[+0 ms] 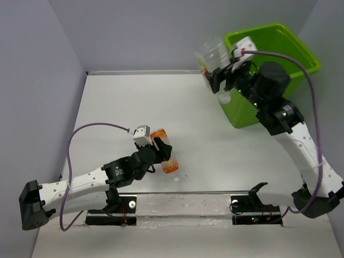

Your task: Put the plastic bottles in the bin

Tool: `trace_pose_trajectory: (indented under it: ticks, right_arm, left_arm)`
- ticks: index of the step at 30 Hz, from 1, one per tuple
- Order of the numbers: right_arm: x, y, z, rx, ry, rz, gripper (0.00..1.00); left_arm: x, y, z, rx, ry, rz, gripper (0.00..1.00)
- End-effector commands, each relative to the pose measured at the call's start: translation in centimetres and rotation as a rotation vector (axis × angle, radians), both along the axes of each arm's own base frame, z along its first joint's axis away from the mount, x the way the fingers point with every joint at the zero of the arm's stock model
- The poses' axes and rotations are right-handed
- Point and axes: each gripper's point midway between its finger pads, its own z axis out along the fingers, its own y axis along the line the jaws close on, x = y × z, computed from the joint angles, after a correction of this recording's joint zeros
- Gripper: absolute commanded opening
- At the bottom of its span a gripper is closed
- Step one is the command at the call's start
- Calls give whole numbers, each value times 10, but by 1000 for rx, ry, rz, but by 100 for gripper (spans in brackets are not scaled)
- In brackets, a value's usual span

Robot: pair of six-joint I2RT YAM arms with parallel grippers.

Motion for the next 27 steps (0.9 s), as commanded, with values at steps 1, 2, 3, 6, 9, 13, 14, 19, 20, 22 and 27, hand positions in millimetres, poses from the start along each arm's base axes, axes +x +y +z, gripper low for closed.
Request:
trace_pose_trajectory:
  ticks: [1, 2, 3, 6, 9, 13, 14, 19, 20, 22, 27]
  right_arm:
    - [17, -88, 143, 272, -355, -436, 35]
    - [21, -103, 153, 280, -379, -503, 35]
    - [20, -116, 173, 309, -418, -540, 35]
    - [49, -155, 184, 323, -454, -677, 35]
    - [82, -199, 163, 326, -422, -811, 36]
    - [112, -228, 133, 342, -363, -832, 41]
    - [116, -228, 126, 334, -347, -838, 48]
    - [100, -230, 121, 336, -286, -837, 100]
    - [95, -226, 122, 370, -277, -816, 100]
    - [80, -222, 124, 402, -267, -785, 100]
    - [-2, -176, 118, 582, -219, -495, 85]
  left_arm:
    - [10, -3, 34, -55, -64, 24, 64]
    - [10, -4, 36, -57, -66, 22, 64]
    - [10, -4, 38, -62, -69, 22, 64]
    - [11, -5, 46, -67, -85, 22, 64]
    - [12, -6, 53, -73, -95, 17, 64]
    - [15, -7, 63, -67, -119, 18, 64]
    - [17, -9, 71, -72, -131, 22, 64]
    - [28, -21, 114, -94, -207, 23, 64]
    - [31, -24, 122, -102, -221, 23, 64]
    - [37, -33, 140, -109, -248, 21, 64]
    - [68, -61, 192, -105, -329, 25, 64]
